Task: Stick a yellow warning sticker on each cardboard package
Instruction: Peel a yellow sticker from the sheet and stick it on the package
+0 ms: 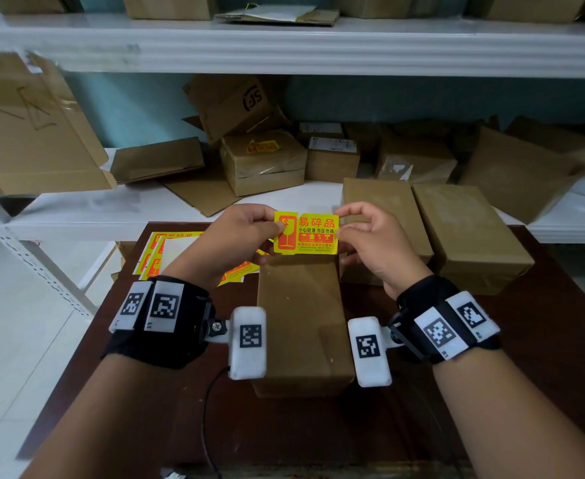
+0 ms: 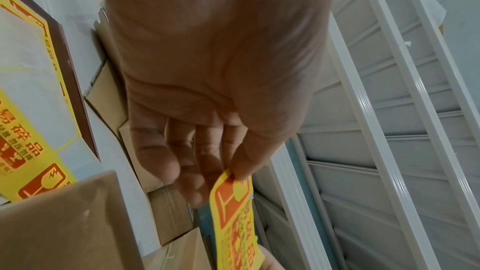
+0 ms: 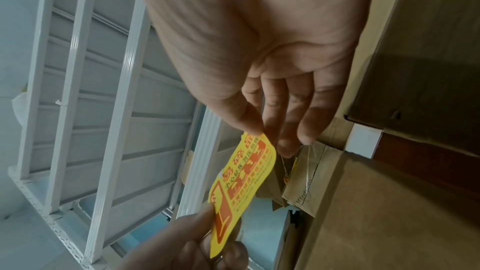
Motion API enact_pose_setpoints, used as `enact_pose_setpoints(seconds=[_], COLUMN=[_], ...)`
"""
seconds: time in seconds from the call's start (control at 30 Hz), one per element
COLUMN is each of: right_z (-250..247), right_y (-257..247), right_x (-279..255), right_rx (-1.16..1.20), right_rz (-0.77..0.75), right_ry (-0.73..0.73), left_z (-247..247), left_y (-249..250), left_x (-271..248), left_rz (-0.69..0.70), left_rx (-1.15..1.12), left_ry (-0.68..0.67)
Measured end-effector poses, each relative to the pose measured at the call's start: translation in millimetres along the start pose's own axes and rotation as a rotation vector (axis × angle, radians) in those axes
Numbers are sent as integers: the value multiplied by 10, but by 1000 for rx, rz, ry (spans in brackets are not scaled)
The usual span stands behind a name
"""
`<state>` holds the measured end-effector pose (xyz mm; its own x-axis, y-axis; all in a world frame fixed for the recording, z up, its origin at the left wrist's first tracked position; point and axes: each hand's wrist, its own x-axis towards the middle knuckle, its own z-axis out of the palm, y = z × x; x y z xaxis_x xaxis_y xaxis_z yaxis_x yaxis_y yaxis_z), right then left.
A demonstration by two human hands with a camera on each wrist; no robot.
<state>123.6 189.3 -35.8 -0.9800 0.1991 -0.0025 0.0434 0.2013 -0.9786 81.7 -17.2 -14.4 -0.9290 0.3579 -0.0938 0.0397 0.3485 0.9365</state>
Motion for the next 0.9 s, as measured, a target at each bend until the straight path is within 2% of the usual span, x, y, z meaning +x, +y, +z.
enact_pose_setpoints(seconds=[0.3,0.5,0.67,0.9], right_z=[-3,20,21,-15], right_y=[25,13,-36,21], right_x=[-9,-29,-69,-79], right_rx=[34,19,-2,-49], right_rz=[-56,-42,-15,-66], right_ry=[82,5,3,-44], left_z=[-15,-26,-9,-51], left_y=[-80,-107,-109,-151], left_x=[46,19,-43,-59], left_rz=[-19,-12,1,17], left_rx=[34,-8,-9,22], left_ry=[37,90,85,78])
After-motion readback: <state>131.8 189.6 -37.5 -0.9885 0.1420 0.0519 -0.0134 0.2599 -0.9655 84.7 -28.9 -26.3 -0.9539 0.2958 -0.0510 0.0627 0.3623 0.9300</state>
